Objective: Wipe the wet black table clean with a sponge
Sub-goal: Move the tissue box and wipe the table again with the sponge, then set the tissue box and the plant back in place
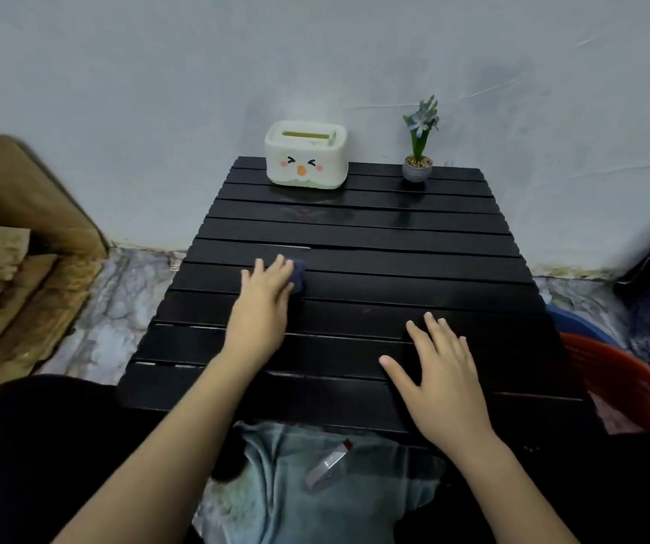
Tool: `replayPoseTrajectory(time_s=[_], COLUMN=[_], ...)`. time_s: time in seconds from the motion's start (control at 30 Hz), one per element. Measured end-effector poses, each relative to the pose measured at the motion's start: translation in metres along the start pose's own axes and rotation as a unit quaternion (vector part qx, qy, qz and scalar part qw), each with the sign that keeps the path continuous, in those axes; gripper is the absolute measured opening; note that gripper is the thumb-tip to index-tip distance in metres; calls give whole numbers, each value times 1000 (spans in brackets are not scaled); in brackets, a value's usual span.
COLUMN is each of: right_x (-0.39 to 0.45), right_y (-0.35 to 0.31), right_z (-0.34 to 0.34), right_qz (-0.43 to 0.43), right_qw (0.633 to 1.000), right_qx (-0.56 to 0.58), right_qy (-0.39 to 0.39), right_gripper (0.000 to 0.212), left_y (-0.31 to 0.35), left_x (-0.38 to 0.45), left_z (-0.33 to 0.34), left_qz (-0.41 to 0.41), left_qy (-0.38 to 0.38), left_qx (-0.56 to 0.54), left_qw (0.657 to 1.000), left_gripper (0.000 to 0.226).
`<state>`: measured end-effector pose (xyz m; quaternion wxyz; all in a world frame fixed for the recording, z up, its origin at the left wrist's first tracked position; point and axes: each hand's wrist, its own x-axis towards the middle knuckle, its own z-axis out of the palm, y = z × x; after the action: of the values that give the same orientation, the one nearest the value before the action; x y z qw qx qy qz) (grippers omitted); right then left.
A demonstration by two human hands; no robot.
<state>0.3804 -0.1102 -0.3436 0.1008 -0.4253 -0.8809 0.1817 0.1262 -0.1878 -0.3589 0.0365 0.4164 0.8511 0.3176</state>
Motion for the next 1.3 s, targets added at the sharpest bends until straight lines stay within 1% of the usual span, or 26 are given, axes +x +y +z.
replayPoseTrajectory(time_s=[0.03,0.07,0.1,0.13,0.27,0.37,0.4,0.43,0.47,0.53,0.6,0.67,0.73,0.8,0.93,1.07,1.17,1.3], right_x=[0,0,1,2,1,1,1,0,-1,-6,-12,-16,-17,-18,-19,-18,-16,2], right_y=[-1,-1,-1,-1,-1,-3,-3,-5,-7,-13,-22,-30,-35,-36,-36,-41,-48,-60], right_z=[2,3,3,3,3,2,2,2,1,3,7,13,18,19,17,17,20,19], right_qz=[-1,1,3,5,0,3,5,6,3,-21,-63,-88,-93,-88,-85,-71,-52,-33], right_qw=[1000,1000,1000,1000,1000,1000,1000,1000,1000,1000,997,995,995,996,996,997,998,999], right_qx=[-7,-12,-15,-16,-20,-20,-19,-15,-6,20,29,24,7,-1,3,2,12,40], right_qy=[3,4,3,2,-2,0,1,1,1,-3,-16,-31,-34,-36,-39,-43,-28,3], right_gripper=[76,75,74,73,72,71,71,70,70,68,67,68,70,69,66,64,60,55], left_y=[12,17,12,2,-65,-99,-103,-103,-100,-83,-59,-45,-43,-48,-49,-32,-8,14], left_x=[-20,-38,-50,-56,-58,-55,-57,-60,-65,-79,-95,-107,-112,-115,-114,-111,-101,-69], left_z=[8,12,10,2,-49,-83,-91,-98,-103,-103,-92,-74,-58,-49,-49,-52,-44,-26], left_qz=[32,50,48,30,-114,-222,-252,-264,-258,-200,-121,-67,-67,-79,-83,-73,-18,59], left_qy=[-27,-36,-31,-19,40,97,122,148,172,198,176,131,89,72,67,83,87,33], left_qx=[6,10,15,10,29,42,52,59,57,37,31,54,90,112,116,163,135,59], left_qw=[999,998,998,999,992,969,959,951,949,959,977,988,990,988,988,980,987,996], left_gripper=[40,41,41,41,39,36,35,36,36,37,39,41,42,42,42,45,47,46])
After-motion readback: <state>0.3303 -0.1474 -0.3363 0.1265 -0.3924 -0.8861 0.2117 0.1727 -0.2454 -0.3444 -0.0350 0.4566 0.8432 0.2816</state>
